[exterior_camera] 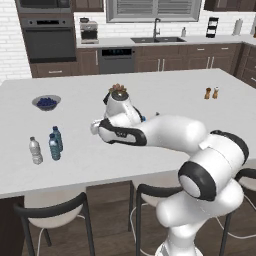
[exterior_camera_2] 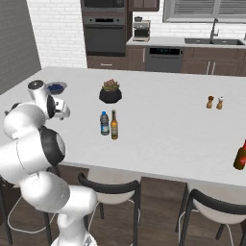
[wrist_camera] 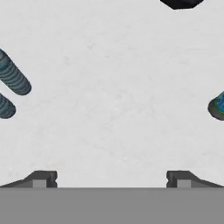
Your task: Move the plastic bottles in the middle to the plastics group, and the glass bottles in the middle to the glass group.
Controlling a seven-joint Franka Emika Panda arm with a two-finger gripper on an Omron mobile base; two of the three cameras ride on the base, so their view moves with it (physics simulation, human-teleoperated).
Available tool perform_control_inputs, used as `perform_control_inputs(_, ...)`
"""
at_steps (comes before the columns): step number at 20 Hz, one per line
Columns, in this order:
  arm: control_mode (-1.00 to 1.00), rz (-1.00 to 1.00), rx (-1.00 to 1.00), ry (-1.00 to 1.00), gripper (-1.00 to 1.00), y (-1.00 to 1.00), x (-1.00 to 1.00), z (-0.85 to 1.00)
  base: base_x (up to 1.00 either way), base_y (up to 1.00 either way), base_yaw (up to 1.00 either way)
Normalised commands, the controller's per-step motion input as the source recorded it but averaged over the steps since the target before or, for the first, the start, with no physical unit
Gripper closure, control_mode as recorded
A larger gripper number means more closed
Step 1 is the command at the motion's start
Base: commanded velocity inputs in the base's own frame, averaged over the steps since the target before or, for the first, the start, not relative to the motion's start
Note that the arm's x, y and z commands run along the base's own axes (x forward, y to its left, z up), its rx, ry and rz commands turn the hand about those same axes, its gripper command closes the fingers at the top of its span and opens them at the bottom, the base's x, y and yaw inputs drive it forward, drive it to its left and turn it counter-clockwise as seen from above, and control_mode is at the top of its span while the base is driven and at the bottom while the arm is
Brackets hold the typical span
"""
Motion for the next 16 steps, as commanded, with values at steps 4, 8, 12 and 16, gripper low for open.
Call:
perform_control_inputs(4, -1.0, -0.24, 0.0, 0.05, -1.0, -1.0, 0.0, 0.03, 0.0, 0.0, 0.0)
perform_control_inputs(8, -1.0, -0.24, 0.0, 0.05, -1.0, -1.0, 0.0, 0.08, 0.0, 0.0, 0.0)
perform_control_inputs(12, -1.0, -0.25, 0.0, 0.03, -1.0, -1.0, 0.0, 0.06, 0.0, 0.0, 0.0)
perform_control_inputs(16, -1.0, -0.23, 0.0, 0.0, -1.0, -1.0, 0.0, 0.0, 0.0, 0.0, 0.0)
